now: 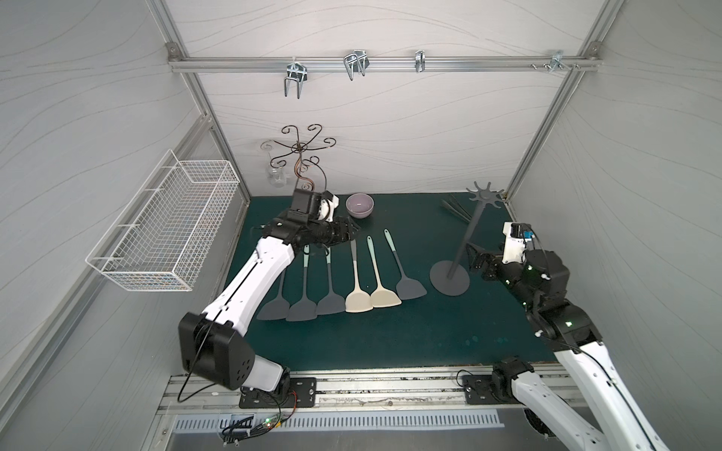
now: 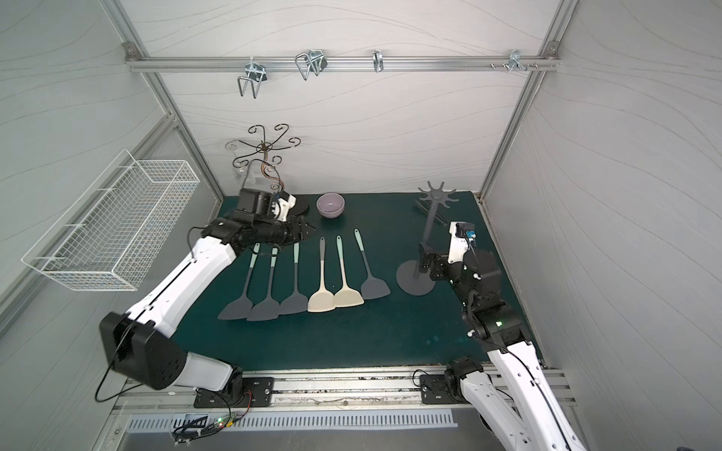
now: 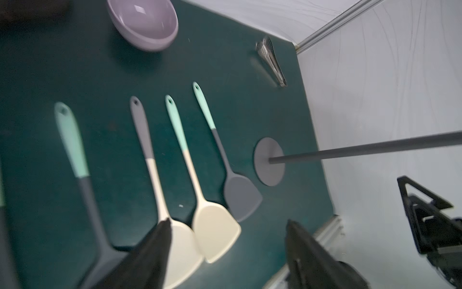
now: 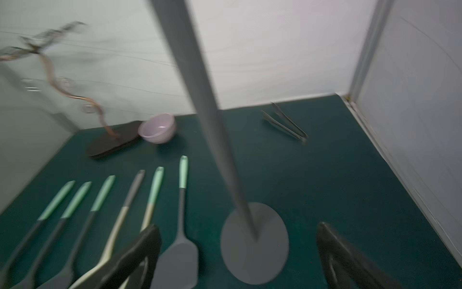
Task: Take the spatula off the kitchen utensil rack
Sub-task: Place the spatula at the center of the board, then reset both arms
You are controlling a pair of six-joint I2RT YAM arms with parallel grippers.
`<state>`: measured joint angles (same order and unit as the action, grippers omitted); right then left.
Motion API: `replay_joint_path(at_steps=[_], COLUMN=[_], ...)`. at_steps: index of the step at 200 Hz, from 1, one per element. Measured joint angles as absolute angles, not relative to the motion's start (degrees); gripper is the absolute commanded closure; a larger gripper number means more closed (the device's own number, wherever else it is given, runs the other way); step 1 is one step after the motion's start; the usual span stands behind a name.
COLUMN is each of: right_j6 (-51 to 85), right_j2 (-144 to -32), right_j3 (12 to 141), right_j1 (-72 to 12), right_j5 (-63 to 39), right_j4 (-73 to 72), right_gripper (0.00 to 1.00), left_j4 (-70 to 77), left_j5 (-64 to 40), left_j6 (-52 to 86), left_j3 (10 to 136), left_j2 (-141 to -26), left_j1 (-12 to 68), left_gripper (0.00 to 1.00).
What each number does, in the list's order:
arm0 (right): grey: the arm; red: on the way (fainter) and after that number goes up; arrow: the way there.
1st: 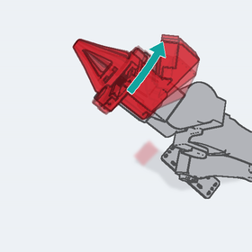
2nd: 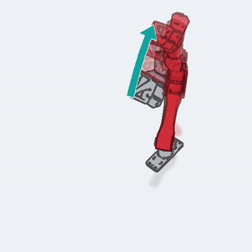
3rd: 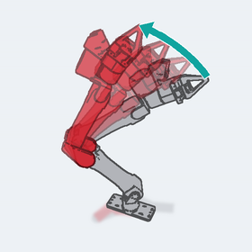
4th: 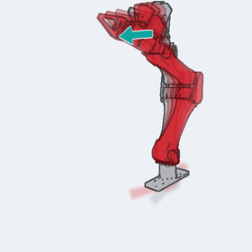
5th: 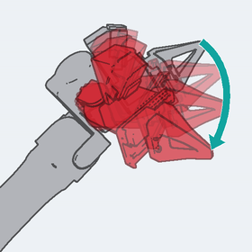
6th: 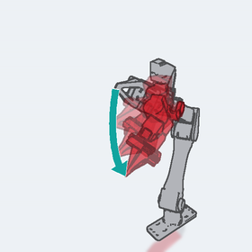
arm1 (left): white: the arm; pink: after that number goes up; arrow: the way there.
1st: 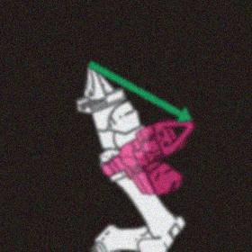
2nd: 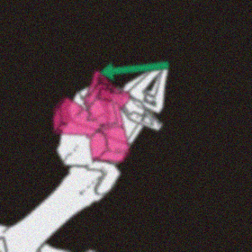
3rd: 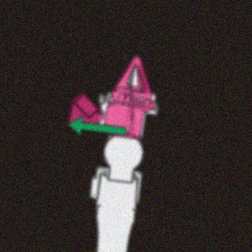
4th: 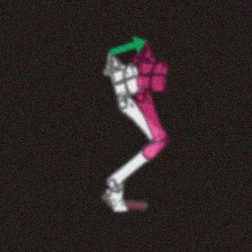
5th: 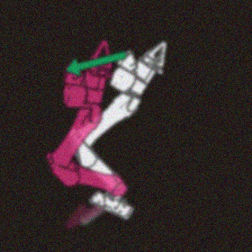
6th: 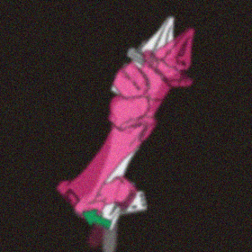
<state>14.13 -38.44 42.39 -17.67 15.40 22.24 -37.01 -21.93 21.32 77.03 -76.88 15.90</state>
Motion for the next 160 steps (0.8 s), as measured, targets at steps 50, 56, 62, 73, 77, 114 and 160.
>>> replay_joint_path(at_steps=[50, 56, 62, 73, 77, 114, 160], right_j6=[15.79, 15.22, 14.28, 12.47, 12.05, 8.93, 6.39], right_j2=[-40.36, -41.12, -42.26, -45.06, -45.95, -60.82, -75.72], right_j3=[26.39, 25.67, 25.17, 24.97, 24.99, 25.17, 19.66], right_j1=[-15.64, -15.31, -14.52, -11.79, -10.79, -1.26, -1.13], right_j5=[26.61, 27.29, 27.66, 27.0, 26.68, 17.93, 11.29], right_j4=[14.85, 13.43, 11.55, 8.03, 6.87, -7.33, -30.81], right_gripper=[0.01, 0.01, 0.01, 0.01, 0.01, 0.01, 0.01], left_j4=[-31.22, -30.3, -29.08, -26.22, -24.99, -13.98, -3.97], left_j5=[-2.96, -0.8, 0.58, 2.46, 3.22, 3.9, -1.08], left_j6=[12.23, 11.64, 11.11, 10.0, 9.58, 6.11, 5.74], left_j3=[57.47, 55.24, 53.43, 50.43, 49.5, 43.68, 39.9], left_j2=[-60.82, -59.99, -59.46, -58.98, -58.92, -60.55, -68.25], left_j1=[13.5, 12.71, 11.88, 10.31, 9.74, 3.16, -8.88], left_gripper=[0.01, 0.01, 0.01, 0.01, 0.01, 0.01, 0.01])
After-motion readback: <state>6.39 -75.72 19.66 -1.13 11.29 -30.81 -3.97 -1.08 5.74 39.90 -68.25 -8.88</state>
